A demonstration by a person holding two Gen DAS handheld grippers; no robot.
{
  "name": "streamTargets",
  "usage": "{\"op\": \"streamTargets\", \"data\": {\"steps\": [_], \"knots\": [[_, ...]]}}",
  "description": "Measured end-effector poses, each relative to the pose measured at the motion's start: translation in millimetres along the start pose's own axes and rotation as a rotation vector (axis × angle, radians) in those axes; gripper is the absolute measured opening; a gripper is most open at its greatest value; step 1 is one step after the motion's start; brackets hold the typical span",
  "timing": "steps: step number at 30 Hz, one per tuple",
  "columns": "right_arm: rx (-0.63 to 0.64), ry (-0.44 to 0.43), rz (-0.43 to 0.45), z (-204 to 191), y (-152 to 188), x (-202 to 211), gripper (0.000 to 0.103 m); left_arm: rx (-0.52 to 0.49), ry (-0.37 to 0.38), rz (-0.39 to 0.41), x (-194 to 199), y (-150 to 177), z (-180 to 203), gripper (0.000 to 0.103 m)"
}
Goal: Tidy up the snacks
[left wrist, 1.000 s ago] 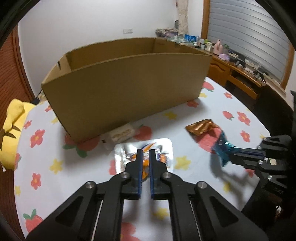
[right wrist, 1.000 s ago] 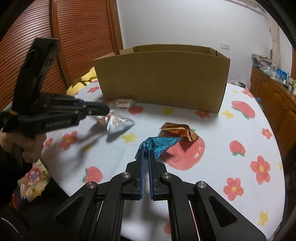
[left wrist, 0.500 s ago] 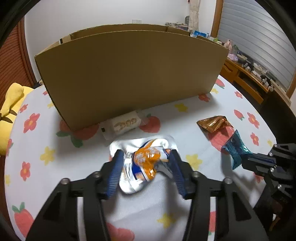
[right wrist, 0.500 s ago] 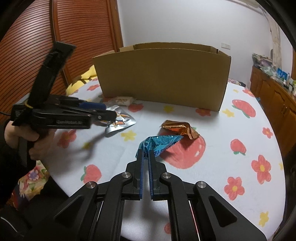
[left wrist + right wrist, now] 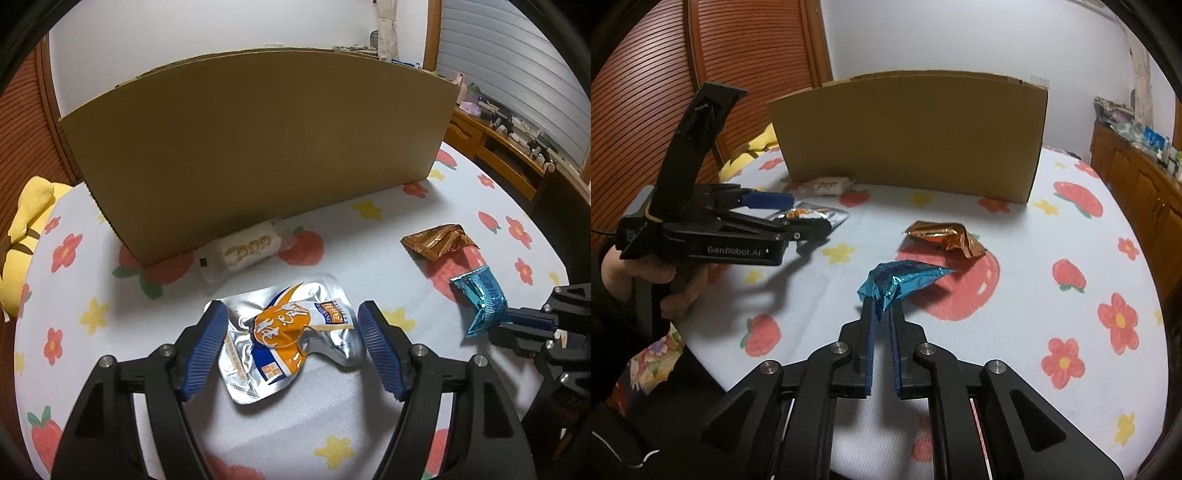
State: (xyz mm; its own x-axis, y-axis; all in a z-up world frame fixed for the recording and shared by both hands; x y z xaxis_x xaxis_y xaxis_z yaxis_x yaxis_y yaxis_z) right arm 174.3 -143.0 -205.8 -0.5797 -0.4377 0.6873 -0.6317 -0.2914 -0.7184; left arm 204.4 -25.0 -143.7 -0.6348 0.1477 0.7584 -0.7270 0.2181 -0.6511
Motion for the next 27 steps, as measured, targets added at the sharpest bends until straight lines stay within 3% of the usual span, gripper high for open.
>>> {"op": "streamTargets", "data": {"steps": [4,8,11,16,18,27], "knots": [[-0.019,0.002,0.000,4,0,-1,0.014,0.020,0.003,0.002,5,0,-3,0.074],[-0.050,0.003,0.005,10,-1,-1,0.038,0.036,-0.003,0.027,16,-1,-10,0.074],[-0.087,-0.015,-0.002,15,-1,-4,0.043,0.046,-0.005,0.021,17,2,-15,0.074],[-0.105,0.001,-0.021,18,-10,-14,0.045,0.082,-0.003,-0.013,4,7,-21,0.074],[-0.096,0.018,-0.028,19,-13,-18,0.045,0.095,-0.002,-0.019,2,7,-22,0.080],[-0.022,0.075,-0.009,15,-12,-24,0.046,0.008,-0.034,-0.021,-5,7,-5,0.084]]}}
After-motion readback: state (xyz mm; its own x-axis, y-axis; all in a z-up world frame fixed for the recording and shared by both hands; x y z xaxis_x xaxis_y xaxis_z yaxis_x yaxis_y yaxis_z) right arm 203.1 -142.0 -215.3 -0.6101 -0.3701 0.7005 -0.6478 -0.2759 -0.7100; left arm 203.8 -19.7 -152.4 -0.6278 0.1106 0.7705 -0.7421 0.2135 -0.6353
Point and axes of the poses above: each gripper's, at about its wrist camera, not at the fingertips, and x roughly against the way its jaws point, z to its right, y to its underside, the point moved 7 cm from there along -x, roughly the way its jaws point, and after that the axes turned 5 degrees about -y, right-handed, at the moved point
